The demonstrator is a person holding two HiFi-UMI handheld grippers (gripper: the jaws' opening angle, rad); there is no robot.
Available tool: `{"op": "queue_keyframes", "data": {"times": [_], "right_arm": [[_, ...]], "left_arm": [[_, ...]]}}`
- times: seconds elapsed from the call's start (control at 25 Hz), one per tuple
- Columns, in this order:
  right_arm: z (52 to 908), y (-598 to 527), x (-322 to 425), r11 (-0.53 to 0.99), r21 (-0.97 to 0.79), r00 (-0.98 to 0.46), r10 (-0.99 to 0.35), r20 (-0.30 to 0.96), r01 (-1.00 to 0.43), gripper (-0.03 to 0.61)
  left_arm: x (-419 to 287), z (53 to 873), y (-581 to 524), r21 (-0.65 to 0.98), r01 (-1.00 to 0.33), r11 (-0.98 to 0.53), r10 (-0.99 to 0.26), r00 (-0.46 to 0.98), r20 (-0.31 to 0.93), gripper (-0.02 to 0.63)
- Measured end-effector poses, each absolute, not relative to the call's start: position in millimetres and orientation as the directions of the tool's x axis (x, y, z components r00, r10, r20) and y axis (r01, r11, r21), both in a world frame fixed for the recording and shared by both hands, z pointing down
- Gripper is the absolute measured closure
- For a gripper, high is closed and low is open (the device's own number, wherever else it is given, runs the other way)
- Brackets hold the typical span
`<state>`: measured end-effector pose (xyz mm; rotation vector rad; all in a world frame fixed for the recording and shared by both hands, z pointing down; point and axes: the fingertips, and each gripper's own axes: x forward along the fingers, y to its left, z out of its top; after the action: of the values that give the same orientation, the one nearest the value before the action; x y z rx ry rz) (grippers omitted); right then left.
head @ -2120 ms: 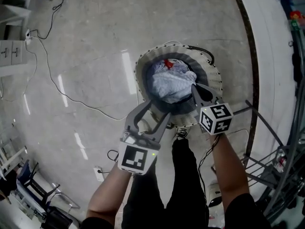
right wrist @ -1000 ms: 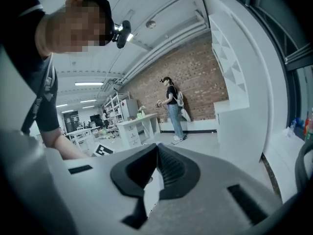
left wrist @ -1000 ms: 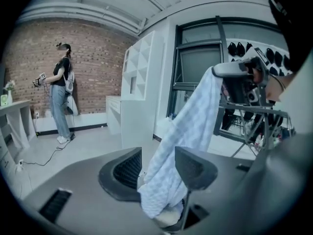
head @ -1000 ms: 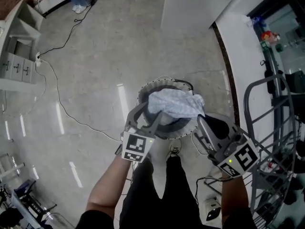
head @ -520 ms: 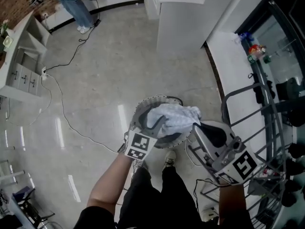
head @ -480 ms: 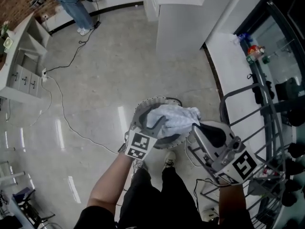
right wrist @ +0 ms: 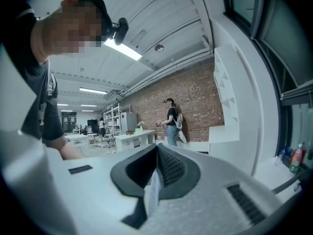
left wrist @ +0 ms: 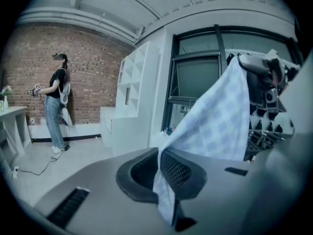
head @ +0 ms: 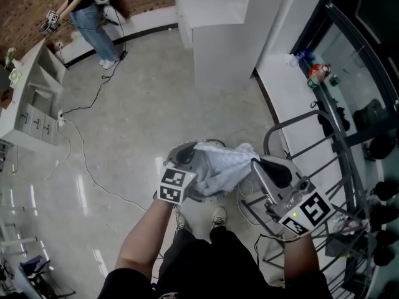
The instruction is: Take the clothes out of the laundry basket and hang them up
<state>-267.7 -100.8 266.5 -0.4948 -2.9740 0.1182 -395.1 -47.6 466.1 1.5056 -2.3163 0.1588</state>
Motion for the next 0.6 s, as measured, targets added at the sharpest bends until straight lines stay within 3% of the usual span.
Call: {"op": "queue_keyframes", "data": {"times": [0.4, 0.6], "right_arm": [[266.8, -155.9, -246.3, 0.958, -0.179, -0.965, 0.243, 0.096, 0.223, 0.571], [255.3, -157.2, -240.8, 0.965, -0.177, -0.976, 0.21, 0.064, 0.196, 0.571]], "left_arm": [[-411.5, 371.0, -15.4, -0.015, -0.826, 0.563, -0.791, -0.544, 0.28, 0.604], [-410.3, 334.9, -14.0, -0.047, -0.826, 0.561, -0.801, -0.557, 0.22, 0.604]]}}
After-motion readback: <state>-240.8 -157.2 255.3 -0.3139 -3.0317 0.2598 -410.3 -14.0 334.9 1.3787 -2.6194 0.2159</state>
